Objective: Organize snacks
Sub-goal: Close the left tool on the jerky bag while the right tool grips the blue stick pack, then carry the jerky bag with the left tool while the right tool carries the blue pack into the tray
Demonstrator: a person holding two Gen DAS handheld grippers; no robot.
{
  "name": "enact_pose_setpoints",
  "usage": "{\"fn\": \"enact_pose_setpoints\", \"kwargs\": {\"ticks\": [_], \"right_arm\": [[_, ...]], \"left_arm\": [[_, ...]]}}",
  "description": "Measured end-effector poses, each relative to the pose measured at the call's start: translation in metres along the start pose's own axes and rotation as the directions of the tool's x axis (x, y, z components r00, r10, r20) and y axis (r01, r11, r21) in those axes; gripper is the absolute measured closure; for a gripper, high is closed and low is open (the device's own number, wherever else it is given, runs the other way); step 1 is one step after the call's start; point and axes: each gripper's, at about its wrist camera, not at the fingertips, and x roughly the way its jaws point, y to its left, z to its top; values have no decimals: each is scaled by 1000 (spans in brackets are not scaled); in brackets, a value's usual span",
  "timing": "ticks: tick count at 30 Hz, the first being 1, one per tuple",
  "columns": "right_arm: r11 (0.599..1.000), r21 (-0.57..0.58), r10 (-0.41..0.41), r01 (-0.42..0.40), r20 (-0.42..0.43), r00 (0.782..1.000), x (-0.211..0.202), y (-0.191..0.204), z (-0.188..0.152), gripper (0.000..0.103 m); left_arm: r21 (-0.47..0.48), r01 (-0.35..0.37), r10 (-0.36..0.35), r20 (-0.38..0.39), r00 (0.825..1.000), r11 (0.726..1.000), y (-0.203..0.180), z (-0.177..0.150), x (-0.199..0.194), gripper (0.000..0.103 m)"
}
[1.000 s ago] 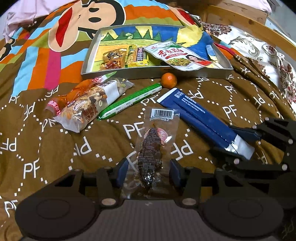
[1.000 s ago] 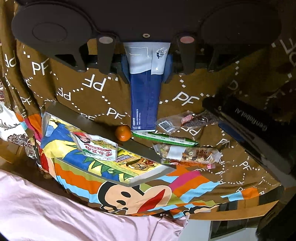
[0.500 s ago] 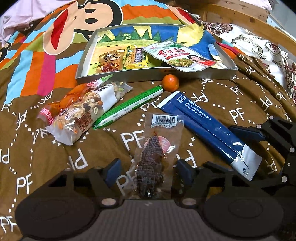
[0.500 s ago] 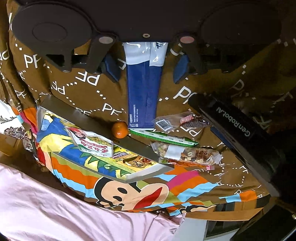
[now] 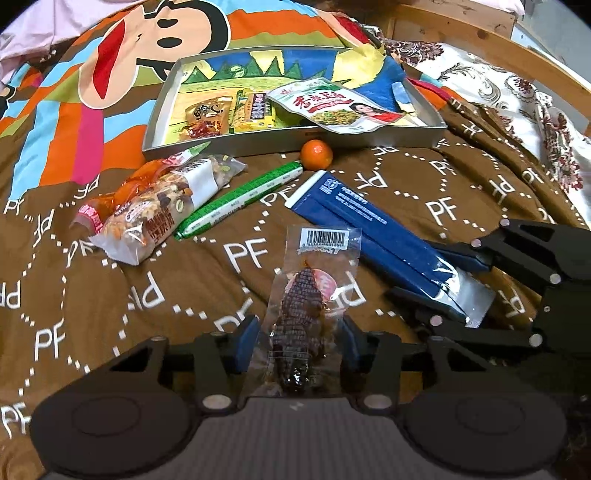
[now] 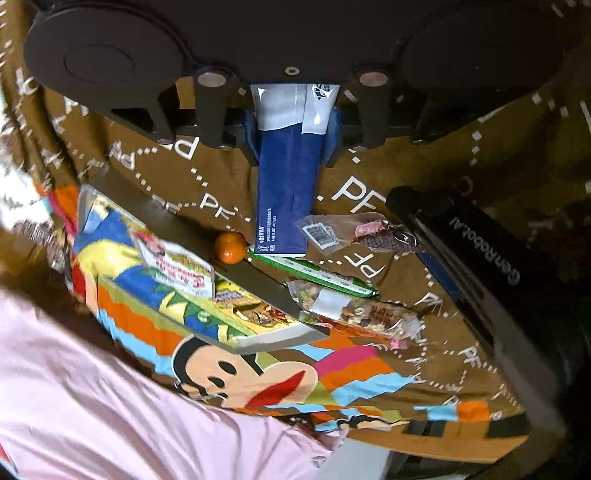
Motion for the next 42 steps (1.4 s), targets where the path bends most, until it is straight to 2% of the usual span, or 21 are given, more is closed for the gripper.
{"fn": "enact_pose_setpoints", "kwargs": {"ticks": [5, 9, 17, 20, 25, 27, 30, 34, 38, 42], "right_arm": [[986, -145, -81, 87, 45, 996, -10, 13, -1, 66], [965, -218, -127, 144, 89, 988, -17, 18, -1, 67], [955, -227, -159, 190, 148, 976, -24, 17, 3, 67], [950, -229, -172, 213, 187, 967, -26, 15, 4, 67], [948, -197, -202, 251, 239, 950, -24, 4, 8, 66], [956, -147, -211, 252, 248, 946, -23, -7, 14, 66], [948, -114, -259, 298, 271, 927, -17, -22, 22, 66], [941, -51, -310, 334, 260, 914, -6, -43, 27, 66], [927, -48, -351, 372, 237, 906, 8, -61, 35, 66], [917, 6, -391, 398, 210, 896, 12, -84, 52, 66]], "left_arm": [[-27, 2, -1, 15, 1000, 1000, -2, -5, -11, 52], [-47, 7, -4, 48, 999, 999, -2, -6, -22, 53], [-69, 21, -12, 125, 992, 997, 1, -7, -40, 53], [-78, 18, -1, 209, 978, 997, 6, -3, -48, 53], [-104, -2, 34, 302, 953, 995, 21, 19, -52, 52], [-96, -13, 43, 324, 945, 995, 27, 31, -49, 52], [-69, -41, 62, 341, 938, 997, 35, 50, -43, 52], [-50, -56, 70, 358, 931, 997, 45, 77, -29, 52], [-117, -18, 63, 397, 916, 993, 59, 99, -6, 52], [-193, 61, 32, 446, 894, 979, 66, 124, 21, 52]]}}
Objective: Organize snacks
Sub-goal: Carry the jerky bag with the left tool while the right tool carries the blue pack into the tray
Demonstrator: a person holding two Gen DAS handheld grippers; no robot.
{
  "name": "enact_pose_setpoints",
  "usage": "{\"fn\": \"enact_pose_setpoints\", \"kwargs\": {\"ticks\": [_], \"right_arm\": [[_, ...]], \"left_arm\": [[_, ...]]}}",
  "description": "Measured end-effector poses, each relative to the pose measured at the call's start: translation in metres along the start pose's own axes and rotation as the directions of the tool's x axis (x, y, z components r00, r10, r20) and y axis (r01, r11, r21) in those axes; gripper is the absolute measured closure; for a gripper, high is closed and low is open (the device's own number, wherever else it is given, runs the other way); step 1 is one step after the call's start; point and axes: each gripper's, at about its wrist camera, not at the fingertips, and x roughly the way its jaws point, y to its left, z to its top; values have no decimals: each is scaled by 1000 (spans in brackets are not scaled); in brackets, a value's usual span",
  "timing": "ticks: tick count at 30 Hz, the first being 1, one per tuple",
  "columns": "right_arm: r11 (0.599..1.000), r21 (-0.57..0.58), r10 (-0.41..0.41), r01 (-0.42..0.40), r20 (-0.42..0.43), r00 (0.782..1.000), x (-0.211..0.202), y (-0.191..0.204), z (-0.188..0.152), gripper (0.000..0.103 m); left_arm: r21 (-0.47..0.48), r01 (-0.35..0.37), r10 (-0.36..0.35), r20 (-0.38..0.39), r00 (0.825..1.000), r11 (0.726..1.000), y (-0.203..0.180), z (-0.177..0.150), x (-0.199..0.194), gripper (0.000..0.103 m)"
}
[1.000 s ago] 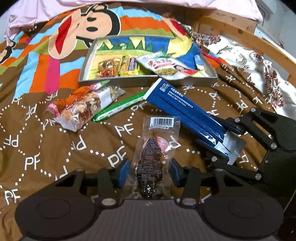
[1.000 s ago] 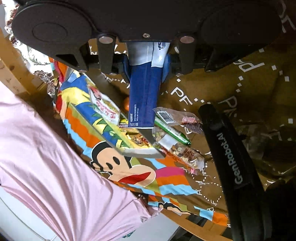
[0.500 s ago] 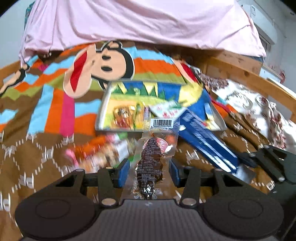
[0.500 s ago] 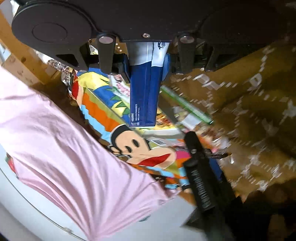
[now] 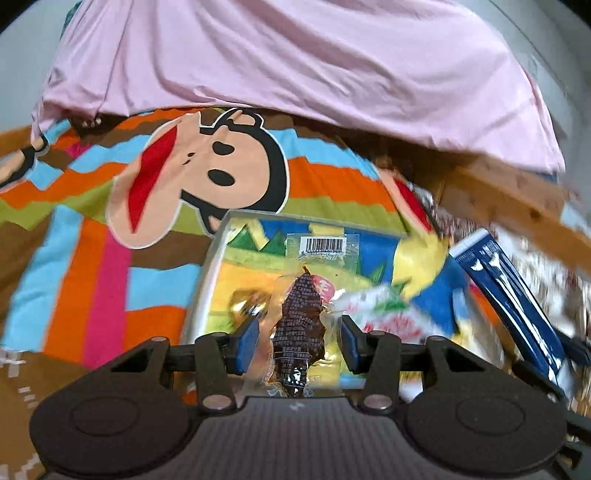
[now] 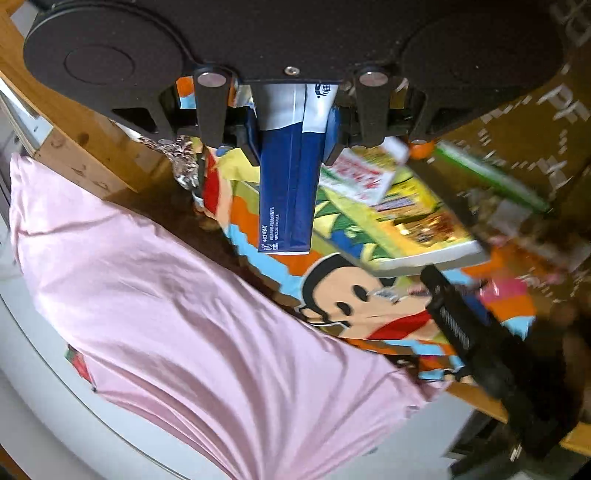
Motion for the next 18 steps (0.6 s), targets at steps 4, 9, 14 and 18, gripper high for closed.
{"fn": "enact_pose_setpoints", "kwargs": {"ticks": [4, 9, 14, 18], "right_arm": [[998, 66, -10, 13, -50, 999, 24, -19, 12, 66], [995, 101, -14, 24, -96, 995, 63, -32, 24, 66], [988, 155, -3, 23, -132, 991, 95, -36, 27, 66], [979, 205, 32, 4, -172, 985, 116, -30, 20, 66]], "left_arm": [[-54, 40, -37, 48, 998, 998, -3, 8, 24, 52], [-102, 58, -54, 39, 998, 993, -5, 12, 54, 52], [-109, 52, -54, -18, 998, 993, -6, 3, 77, 52], [-111, 47, -54, -59, 997, 993, -6, -5, 93, 52]]}}
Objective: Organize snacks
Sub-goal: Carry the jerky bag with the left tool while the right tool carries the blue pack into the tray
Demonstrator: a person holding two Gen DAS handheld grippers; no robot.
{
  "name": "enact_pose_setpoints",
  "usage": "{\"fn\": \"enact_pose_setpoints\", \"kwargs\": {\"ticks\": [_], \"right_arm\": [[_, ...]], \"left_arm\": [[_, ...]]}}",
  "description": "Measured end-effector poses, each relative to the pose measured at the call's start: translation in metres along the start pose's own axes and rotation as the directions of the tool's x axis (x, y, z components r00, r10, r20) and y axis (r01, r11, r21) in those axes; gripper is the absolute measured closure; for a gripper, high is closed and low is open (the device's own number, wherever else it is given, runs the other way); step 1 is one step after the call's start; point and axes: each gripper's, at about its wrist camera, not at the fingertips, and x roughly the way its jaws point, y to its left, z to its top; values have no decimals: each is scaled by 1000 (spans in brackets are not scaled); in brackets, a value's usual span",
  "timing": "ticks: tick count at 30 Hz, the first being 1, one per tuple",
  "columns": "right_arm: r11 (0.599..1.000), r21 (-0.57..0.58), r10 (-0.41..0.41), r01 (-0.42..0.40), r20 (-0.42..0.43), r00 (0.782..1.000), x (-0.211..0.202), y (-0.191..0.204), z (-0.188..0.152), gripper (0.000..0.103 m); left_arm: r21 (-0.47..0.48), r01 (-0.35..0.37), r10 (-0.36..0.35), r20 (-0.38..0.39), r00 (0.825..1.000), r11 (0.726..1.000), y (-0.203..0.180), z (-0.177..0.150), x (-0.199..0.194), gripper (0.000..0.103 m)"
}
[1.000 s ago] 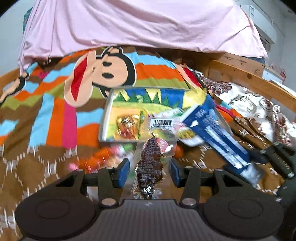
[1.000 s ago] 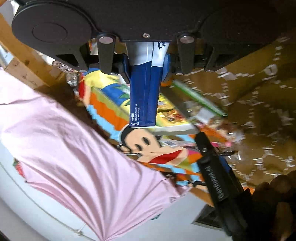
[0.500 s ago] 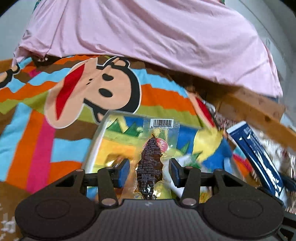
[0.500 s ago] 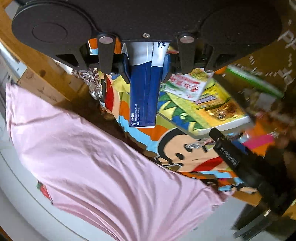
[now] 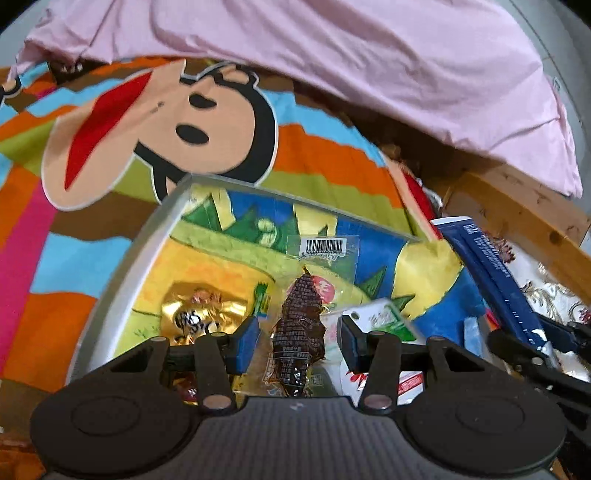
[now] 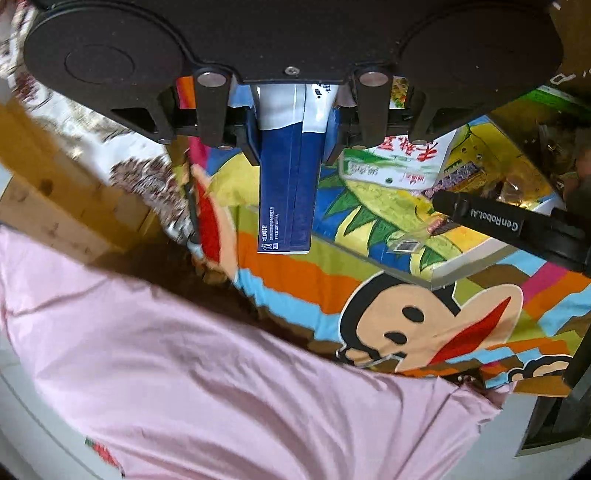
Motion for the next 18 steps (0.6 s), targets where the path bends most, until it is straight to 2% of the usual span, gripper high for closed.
{"fn": "enact_pose_setpoints", "kwargs": {"ticks": [5, 12, 15, 17, 18], "right_arm": [[999, 22, 24, -23, -53, 998, 17, 4, -11, 66], [999, 34, 42, -39, -83, 996, 30, 7, -18, 65], [998, 45, 47, -44, -87, 995, 32, 6, -19, 59], [998, 46, 54, -50, -83, 995, 31, 5, -19, 45], [998, 46, 54, -50, -80, 995, 30, 5, -18, 42]], "left_arm": [[-10, 4, -4, -20, 1000, 1000, 4, -4, 12, 52], [14, 2, -1, -19, 1000, 1000, 1, -5, 14, 52], [33, 11, -10, -26, 1000, 999, -4, -6, 14, 51], [30, 18, -17, -33, 999, 999, -5, -7, 14, 51], [29, 19, -18, -35, 999, 999, -6, -7, 14, 47]]}}
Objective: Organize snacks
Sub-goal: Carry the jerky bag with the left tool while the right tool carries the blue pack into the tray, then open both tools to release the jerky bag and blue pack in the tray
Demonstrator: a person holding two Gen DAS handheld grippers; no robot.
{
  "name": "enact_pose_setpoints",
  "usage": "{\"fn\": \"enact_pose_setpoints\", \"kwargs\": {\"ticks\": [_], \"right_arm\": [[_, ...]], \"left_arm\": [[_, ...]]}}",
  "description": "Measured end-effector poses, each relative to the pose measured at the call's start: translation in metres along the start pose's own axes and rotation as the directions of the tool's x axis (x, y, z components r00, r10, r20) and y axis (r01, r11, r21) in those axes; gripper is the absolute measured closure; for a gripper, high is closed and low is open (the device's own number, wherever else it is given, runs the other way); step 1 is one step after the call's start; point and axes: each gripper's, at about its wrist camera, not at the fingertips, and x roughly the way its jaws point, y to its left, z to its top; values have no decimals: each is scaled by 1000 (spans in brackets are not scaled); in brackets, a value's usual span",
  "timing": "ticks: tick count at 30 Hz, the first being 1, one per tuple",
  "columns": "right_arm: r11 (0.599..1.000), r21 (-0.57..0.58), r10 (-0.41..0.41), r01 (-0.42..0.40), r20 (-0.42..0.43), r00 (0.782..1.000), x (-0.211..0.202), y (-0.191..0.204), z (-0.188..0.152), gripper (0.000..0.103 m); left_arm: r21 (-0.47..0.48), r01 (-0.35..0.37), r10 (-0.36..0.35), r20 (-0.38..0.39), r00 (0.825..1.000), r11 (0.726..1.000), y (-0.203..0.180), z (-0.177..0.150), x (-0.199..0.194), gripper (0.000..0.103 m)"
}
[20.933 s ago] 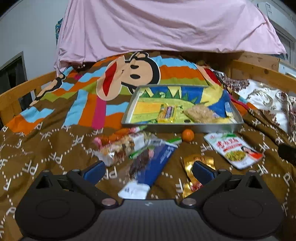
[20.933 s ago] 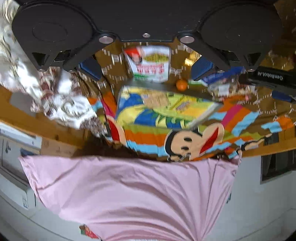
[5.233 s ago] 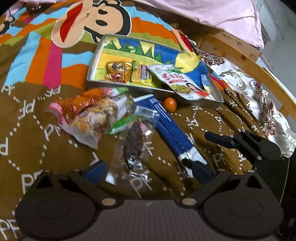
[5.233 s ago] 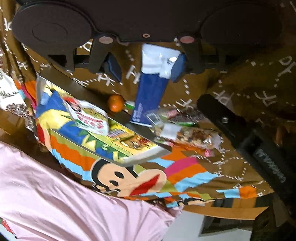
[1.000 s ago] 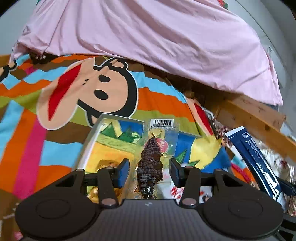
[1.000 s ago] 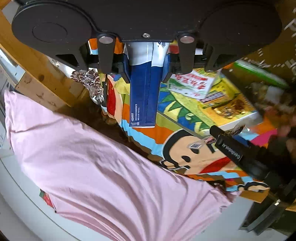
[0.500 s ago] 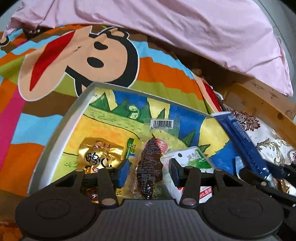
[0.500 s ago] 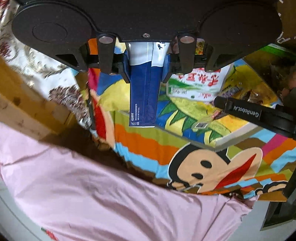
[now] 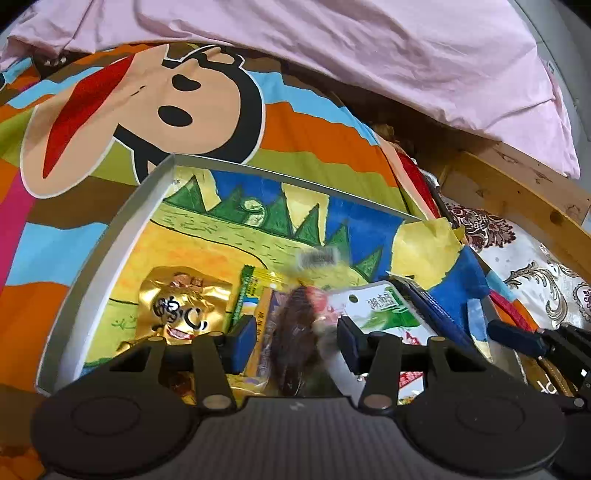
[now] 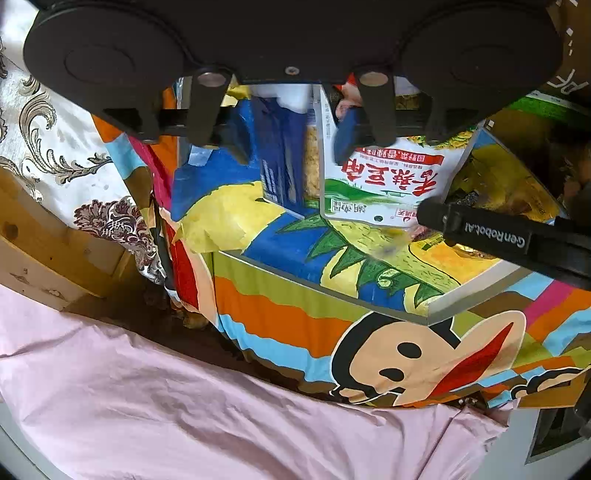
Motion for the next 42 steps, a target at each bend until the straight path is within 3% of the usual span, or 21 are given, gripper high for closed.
{"fn": "enact_pose_setpoints", "kwargs": {"ticks": [3, 7, 16, 31, 42], "right_arm": [[1000, 1, -3, 3, 10, 1000, -6, -1, 1, 35], [1000, 18, -19, 18, 35, 999, -18, -6, 4, 24], [995, 94, -52, 39, 139, 989, -59, -18, 17, 4], [975, 220, -90, 22, 305, 948, -154, -33, 27, 1], [975, 221, -63, -18, 353, 933, -214, -25, 13, 1]], "left_arm": [[-6, 12, -12, -9, 1000, 1000, -2, 0, -3, 34], [2, 9, -9, -4, 1000, 1000, -5, 1, -12, 27], [3, -9, 9, 99, 995, 1000, -8, 9, -56, 3], [54, -69, 52, 271, 961, 996, -14, -4, -158, 0], [106, -129, 107, 192, 976, 986, -27, -37, -207, 0]]}}
